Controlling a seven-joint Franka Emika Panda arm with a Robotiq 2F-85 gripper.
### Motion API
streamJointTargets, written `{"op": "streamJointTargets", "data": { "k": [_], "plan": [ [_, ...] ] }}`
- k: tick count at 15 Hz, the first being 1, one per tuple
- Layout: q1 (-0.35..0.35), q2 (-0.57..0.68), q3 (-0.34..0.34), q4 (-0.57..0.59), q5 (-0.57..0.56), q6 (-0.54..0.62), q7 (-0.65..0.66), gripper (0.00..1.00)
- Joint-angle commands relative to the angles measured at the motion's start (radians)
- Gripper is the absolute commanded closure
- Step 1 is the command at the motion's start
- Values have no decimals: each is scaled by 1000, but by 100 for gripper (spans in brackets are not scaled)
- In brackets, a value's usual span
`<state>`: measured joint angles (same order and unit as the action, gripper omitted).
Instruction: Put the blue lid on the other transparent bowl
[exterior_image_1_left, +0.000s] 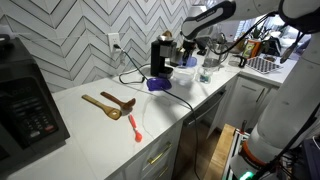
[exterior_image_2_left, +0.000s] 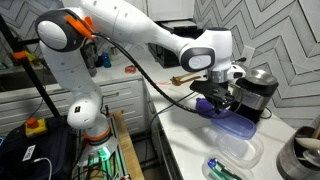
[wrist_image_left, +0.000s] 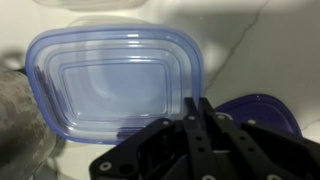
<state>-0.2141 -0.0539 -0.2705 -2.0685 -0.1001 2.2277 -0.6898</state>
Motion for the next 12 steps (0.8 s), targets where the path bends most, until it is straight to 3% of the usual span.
{"op": "streamJointTargets", "data": {
  "k": [1, 12],
  "plan": [
    [-23, 111, -12, 105, 90, -37, -67, 98],
    [-103, 266, 18, 241, 156, -101, -90, 98]
  ]
}}
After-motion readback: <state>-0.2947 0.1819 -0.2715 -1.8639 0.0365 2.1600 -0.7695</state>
